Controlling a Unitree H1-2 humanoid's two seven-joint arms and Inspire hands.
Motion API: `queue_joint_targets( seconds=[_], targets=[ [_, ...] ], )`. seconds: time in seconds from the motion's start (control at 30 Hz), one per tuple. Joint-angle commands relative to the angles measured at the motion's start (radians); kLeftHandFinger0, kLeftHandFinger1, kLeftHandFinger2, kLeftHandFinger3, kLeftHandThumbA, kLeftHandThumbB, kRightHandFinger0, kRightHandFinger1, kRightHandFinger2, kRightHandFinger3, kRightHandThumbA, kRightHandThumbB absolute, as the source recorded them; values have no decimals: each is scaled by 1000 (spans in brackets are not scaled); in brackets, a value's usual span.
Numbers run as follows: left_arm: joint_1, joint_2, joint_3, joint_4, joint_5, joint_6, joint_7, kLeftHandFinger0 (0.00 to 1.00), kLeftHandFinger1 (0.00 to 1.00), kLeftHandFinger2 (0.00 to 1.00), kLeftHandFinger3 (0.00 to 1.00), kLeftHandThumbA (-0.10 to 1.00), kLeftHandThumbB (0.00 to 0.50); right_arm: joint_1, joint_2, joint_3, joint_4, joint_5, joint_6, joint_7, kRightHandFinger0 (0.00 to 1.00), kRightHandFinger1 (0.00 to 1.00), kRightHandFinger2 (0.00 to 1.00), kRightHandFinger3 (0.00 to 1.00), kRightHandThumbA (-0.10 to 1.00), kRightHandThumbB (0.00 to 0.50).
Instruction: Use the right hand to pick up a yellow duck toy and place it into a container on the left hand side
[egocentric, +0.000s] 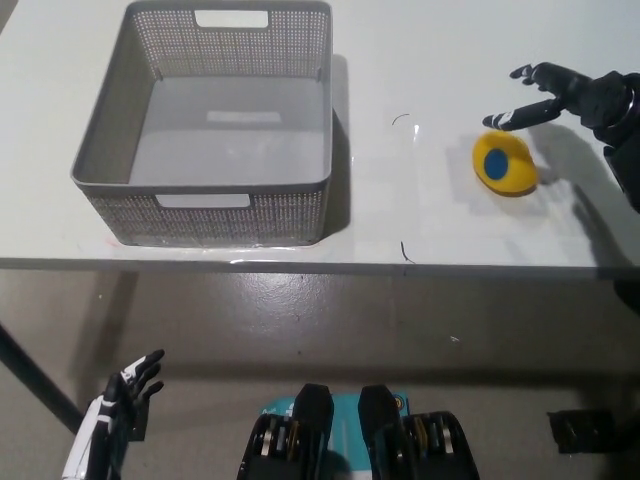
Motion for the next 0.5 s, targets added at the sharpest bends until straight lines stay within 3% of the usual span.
queue_joint_targets(
  seconds=[0.0, 0.23, 0.47],
  targets=[
    [-8, 23, 9, -31, -14, -25, -18, 1000, 1000, 1000, 1000, 1000, 247, -62, 0, 16, 7, -13, -39, 47, 1000, 1000, 1000, 1000, 709, 500],
    [-2, 25, 17, -36, -18, -25, -14, 1000, 1000, 1000, 1000, 1000, 246, -29, 27, 49, 18, -32, -42, 27, 1000, 1000, 1000, 1000, 669, 500],
    [-5, 29, 21, -32, -30, -28, -19, 1000, 1000, 1000, 1000, 1000, 209, 13, 40, 117, 34, -83, -34, 8, 1000, 1000, 1000, 1000, 690, 500]
  ],
)
